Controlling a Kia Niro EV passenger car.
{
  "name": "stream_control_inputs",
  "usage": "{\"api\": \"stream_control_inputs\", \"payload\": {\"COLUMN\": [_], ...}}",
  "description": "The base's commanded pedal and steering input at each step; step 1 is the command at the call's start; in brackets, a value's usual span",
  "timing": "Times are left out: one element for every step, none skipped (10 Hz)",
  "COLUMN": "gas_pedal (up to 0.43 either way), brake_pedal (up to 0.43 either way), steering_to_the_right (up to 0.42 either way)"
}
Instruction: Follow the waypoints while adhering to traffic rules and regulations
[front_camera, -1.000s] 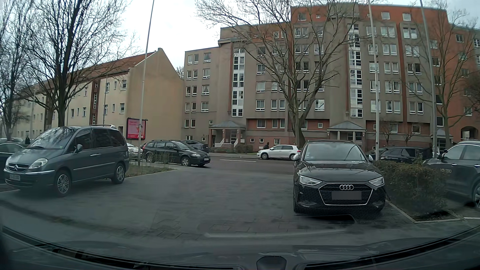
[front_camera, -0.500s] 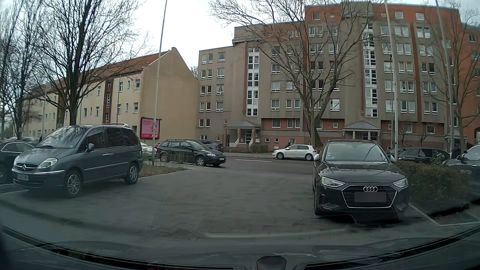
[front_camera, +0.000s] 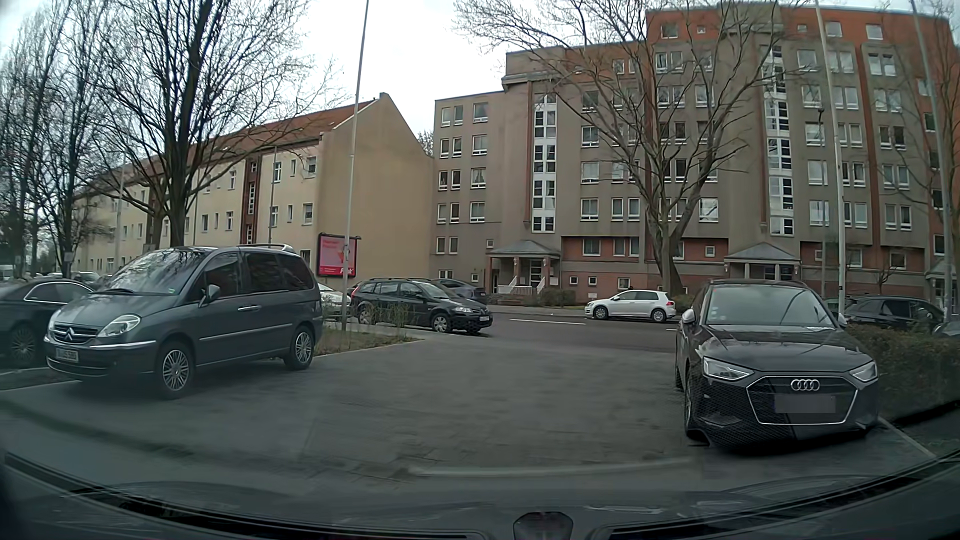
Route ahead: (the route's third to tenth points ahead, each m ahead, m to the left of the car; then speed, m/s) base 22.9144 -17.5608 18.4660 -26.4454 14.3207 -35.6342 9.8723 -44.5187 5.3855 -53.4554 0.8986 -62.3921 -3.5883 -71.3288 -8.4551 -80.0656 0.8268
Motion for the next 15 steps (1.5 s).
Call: {"api": "stream_control_inputs", "payload": {"gas_pedal": [0.0,0.0,0.0,0.0,0.0,0.0,0.0,0.0,0.0,0.0,0.0,0.0,0.0,0.0,0.0], "brake_pedal": [0.043,0.043,0.043,0.043,0.043,0.043,0.043,0.043,0.043,0.018,0.018,0.018,0.018,0.018,0.018], "steering_to_the_right": [-0.694,-0.691,-0.686,-0.682,-0.678,-0.67,-0.664,-0.66,-0.656,-0.645,-0.606,-0.561,-0.505,-0.439,-0.381]}}
